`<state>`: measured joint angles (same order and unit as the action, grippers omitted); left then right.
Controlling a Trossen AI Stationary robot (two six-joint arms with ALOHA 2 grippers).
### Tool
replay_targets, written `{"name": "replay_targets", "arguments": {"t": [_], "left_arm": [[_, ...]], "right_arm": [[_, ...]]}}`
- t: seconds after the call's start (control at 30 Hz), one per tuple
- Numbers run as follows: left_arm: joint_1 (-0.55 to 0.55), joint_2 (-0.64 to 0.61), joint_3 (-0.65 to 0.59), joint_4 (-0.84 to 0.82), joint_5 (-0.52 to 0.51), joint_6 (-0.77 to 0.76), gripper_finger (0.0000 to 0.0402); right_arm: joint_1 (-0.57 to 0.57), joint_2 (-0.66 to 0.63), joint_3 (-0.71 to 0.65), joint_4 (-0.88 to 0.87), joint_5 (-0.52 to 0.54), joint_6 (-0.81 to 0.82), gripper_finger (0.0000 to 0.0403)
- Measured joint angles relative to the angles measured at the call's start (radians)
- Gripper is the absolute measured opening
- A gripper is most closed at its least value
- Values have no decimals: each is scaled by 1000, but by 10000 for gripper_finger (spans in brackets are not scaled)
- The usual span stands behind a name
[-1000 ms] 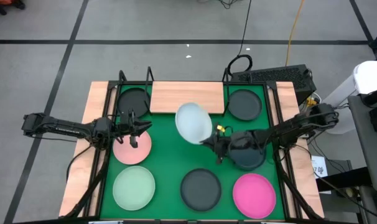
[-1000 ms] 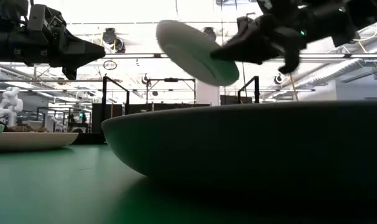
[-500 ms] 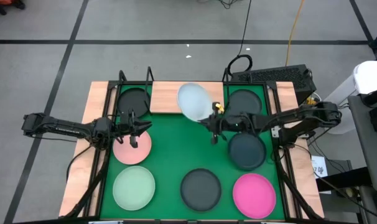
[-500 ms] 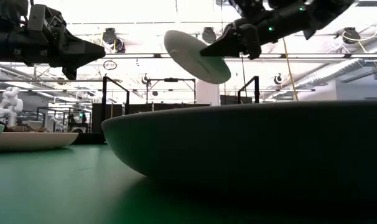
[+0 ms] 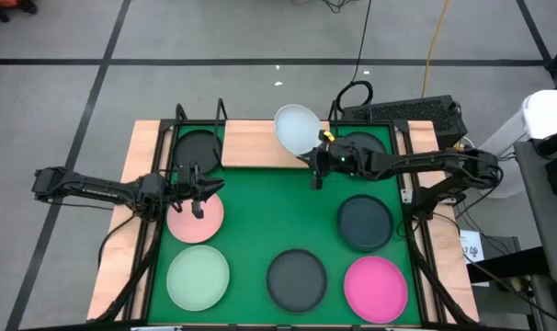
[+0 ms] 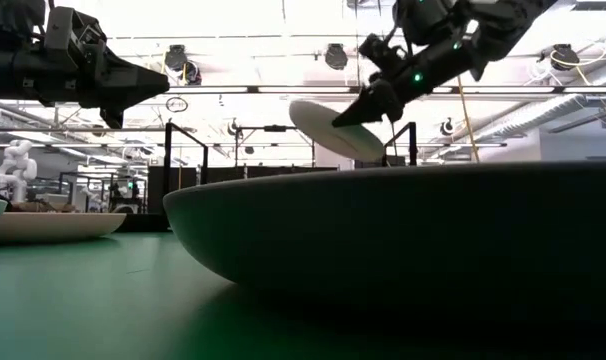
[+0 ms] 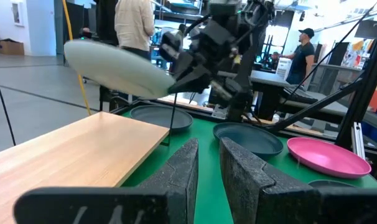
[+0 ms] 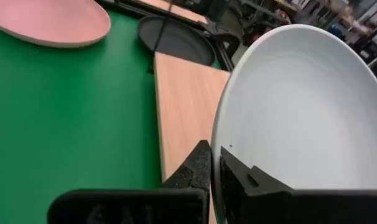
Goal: Place and stack plates onto a shelf
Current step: Put the white plate on the shelf
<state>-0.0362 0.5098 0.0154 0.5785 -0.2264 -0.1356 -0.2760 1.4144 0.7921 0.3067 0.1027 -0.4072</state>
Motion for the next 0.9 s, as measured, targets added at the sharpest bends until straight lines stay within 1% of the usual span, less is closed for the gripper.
{"name": "replay_targets", "arguments": {"t": [0.1, 0.23, 0.57, 0.73, 0.9], "left_arm": [[0, 0, 0, 0, 0, 0, 69], [0, 0, 0, 0, 0, 0, 69], [0, 0, 0, 0, 0, 0, 69], [0, 0, 0, 0, 0, 0, 69], [0, 0, 0, 0, 0, 0, 69]], "right_arm": [[-40, 43, 0, 9, -28, 7, 0], [-69, 117, 0, 41, -28, 29, 0], [-85, 265, 0, 102, -21, 24, 4], [-85, 313, 0, 121, 29, 21, 6], [-85, 324, 0, 147, 27, 28, 18]]}}
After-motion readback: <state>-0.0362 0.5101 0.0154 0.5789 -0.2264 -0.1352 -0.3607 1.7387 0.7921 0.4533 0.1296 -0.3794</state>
